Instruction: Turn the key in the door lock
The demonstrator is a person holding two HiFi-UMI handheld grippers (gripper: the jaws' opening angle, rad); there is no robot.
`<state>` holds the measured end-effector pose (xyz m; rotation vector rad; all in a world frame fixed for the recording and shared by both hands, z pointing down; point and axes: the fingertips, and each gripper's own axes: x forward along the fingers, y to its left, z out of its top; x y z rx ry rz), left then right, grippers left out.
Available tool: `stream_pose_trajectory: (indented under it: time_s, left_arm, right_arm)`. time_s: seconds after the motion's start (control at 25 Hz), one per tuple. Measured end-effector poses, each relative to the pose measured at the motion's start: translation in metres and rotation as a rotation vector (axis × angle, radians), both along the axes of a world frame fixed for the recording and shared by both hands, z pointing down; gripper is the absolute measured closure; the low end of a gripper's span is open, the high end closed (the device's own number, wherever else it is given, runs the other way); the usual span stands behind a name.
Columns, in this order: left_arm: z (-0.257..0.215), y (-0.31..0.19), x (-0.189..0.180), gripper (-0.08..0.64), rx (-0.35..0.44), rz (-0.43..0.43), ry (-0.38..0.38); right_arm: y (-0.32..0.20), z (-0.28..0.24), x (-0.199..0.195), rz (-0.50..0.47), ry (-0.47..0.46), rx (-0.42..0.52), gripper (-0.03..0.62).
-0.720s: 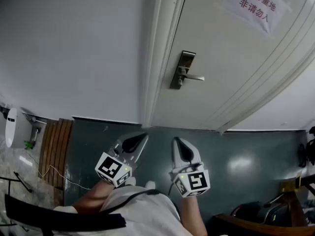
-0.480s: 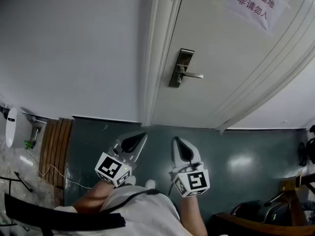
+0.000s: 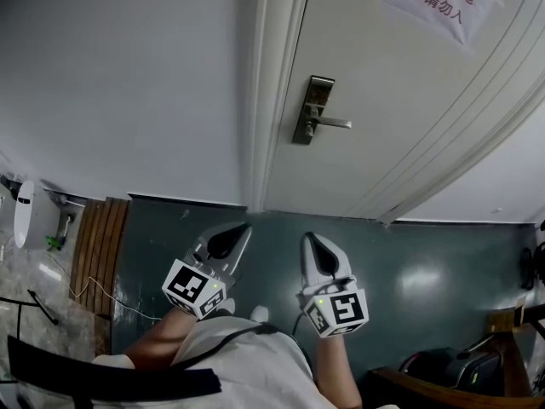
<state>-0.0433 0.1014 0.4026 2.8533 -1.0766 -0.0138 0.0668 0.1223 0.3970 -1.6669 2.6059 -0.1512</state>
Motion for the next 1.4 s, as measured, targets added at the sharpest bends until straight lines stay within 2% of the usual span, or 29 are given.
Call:
stream_pose_trajectory:
  time_s: [0.32, 0.76, 1.08, 1.4]
  left_arm:
    - [0.010, 0.005, 0.018, 0.555, -0.007, -0.031, -0.019]
    - [0.011, -0.003, 0.024, 0.555, -0.009, -0.076, -0.015]
    - [0.014, -0.038, 0.024, 0.555, -0.009, -0.071, -0.024]
    - [0.013, -0.097, 0.021, 0.555, -0.012, -0.039, -0.009]
  right_arm:
    - [0.004, 0.021, 0.016, -0.049, 0.019, -0.042, 0.583]
    - [-0.008, 0.027, 0.035, -0.071, 0.014, -0.048, 0.583]
    - [-0.041, 0.029, 0.027, -0.066, 0.017, -0.055, 0.583]
    - [-0.095, 0.026, 0.019, -0.041, 0.031, -0.068, 0.583]
